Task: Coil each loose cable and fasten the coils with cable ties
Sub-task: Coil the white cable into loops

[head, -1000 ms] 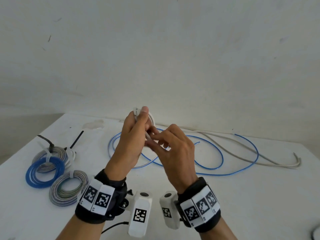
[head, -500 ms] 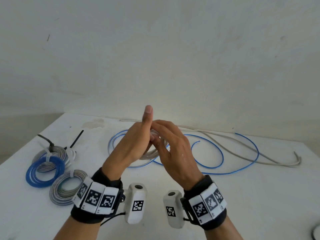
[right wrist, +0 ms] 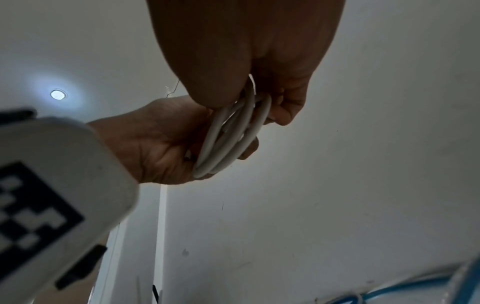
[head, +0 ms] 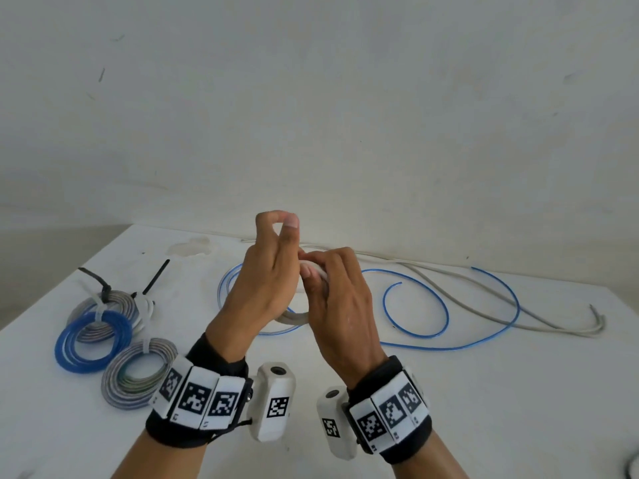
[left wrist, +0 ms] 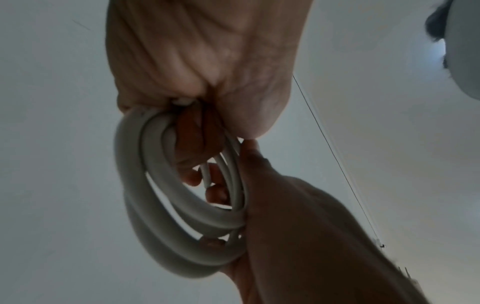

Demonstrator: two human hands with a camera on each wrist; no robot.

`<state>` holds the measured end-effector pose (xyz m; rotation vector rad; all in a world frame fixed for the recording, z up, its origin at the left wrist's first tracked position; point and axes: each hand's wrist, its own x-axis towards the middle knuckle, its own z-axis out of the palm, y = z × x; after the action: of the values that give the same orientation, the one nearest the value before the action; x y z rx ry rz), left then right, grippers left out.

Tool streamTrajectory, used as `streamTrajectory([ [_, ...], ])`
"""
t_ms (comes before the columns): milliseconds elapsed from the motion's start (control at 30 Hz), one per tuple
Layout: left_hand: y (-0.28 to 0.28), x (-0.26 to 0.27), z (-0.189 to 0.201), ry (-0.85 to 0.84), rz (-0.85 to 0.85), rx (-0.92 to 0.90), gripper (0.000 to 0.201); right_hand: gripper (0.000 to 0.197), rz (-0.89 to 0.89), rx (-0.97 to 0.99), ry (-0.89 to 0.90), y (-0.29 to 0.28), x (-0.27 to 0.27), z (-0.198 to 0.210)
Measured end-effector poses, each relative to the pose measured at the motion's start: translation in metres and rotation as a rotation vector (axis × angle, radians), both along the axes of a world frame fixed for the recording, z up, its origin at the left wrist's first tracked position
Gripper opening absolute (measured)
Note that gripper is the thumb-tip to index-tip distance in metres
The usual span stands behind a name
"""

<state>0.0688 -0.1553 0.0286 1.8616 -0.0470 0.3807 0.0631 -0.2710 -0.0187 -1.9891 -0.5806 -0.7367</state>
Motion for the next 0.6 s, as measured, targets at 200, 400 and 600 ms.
streamTrajectory([
  [200, 0.000, 0.003, -0.006, -0.201, 0.000, 0.047, 0.021, 0.028, 0.003, 0.077, 0.059, 0.002, -0.007, 0.008],
  [400, -0.006, 0.002, -0.011, -0.231, -0.100, 0.033, 0.026, 0.025, -0.061, 0.058, 0.070, -0.003, -0.011, 0.017],
  [600, -0.012, 0.004, -0.018, -0.196, -0.110, -0.031, 0.017, 0.034, -0.139, -0.010, -0.031, -0.001, -0.006, 0.012],
])
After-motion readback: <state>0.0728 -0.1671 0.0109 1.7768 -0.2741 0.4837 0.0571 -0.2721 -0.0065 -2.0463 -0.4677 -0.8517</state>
